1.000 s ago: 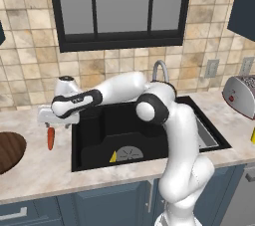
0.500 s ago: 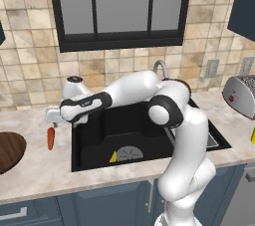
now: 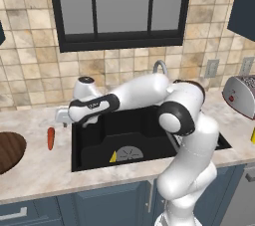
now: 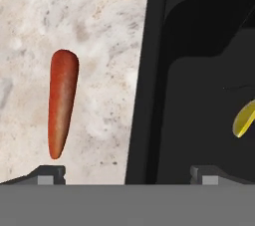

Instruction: Remove the carrot and lemon wedge from the sink. Then move the bowl and cup from the counter to the sink for washing.

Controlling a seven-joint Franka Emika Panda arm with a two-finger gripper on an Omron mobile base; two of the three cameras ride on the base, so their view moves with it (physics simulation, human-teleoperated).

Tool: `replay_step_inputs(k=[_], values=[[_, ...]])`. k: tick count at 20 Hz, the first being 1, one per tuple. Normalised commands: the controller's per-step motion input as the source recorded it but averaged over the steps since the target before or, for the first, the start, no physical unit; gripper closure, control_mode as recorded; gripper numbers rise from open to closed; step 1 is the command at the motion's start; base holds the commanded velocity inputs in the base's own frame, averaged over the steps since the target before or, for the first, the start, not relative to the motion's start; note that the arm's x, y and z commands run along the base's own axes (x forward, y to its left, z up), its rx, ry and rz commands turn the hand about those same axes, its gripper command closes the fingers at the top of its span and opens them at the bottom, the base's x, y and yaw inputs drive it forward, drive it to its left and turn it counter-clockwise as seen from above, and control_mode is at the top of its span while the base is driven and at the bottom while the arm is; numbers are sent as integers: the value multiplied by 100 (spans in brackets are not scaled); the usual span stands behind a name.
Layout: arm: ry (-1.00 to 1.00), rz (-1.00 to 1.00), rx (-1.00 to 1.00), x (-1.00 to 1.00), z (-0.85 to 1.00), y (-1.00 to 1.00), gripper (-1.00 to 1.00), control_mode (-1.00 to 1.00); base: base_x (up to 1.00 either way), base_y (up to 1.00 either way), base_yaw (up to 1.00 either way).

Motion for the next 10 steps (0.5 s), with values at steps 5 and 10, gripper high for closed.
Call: replay_step_inputs(k=[5,10], values=[[0,0,0,-6,10,-38,-100,-100,0,0,0],[0,4,0,-9,7,-38,-100,-100,0,0,0]])
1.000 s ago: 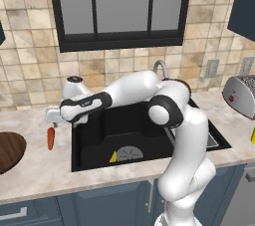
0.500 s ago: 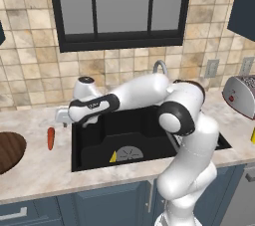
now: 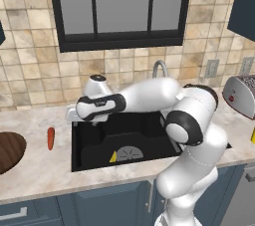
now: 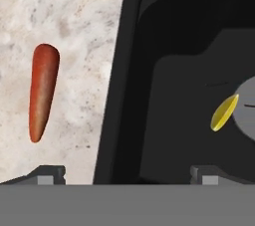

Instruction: Remove the carrot and lemon wedge from the sink. Then move the bowl and cup from the counter to the sink for washing.

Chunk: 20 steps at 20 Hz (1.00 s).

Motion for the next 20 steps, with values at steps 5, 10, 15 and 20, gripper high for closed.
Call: replay_step_inputs(k=[5,10,15,20], values=[[0,7,0,-10,3,-38,-100,-100,0,0,0],[0,8,-1,-10,0,-32,-100,-100,0,0,0],[0,7,-1,-9,0,-35,-100,-100,0,0,0],[0,1,-1,-8,0,-35,-100,-100,0,0,0]])
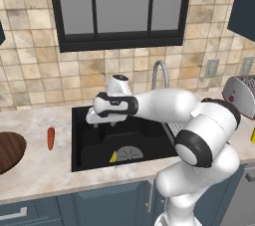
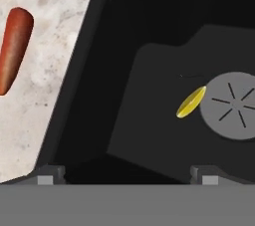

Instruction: Remove the carrot and lemon wedge from the sink. Then move the bowl and cup from the counter to the sink for washing.

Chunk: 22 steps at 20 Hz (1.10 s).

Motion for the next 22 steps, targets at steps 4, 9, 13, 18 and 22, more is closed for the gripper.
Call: replay_step_inputs(k=[4,9,13,18,22], values=[[0,0,-3,-5,-1,-33,-100,-100,0,0,0],[0,0,-6,-5,-3,-30,-100,-100,0,0,0],[0,0,-10,-4,-6,-26,-100,-100,0,0,0],[1,0,-7,-1,-9,-24,-100,-100,0,0,0],[5,0,-4,0,-11,-18,-100,-100,0,0,0]])
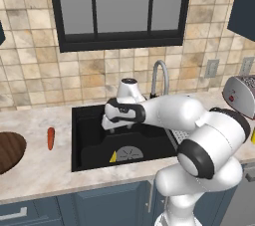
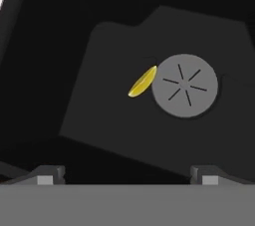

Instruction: Remove the carrot and lemon wedge from the sink. Then move the bowl and cup from the counter to the sink for washing.

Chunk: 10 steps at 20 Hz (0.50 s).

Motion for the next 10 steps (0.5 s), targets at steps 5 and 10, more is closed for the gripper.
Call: replay_step_inputs(k=[5,10], values=[[6,0,-1,1,-9,-14,-100,-100,0,0,0],[4,0,0,2,-9,-14,-100,-100,0,0,0]])
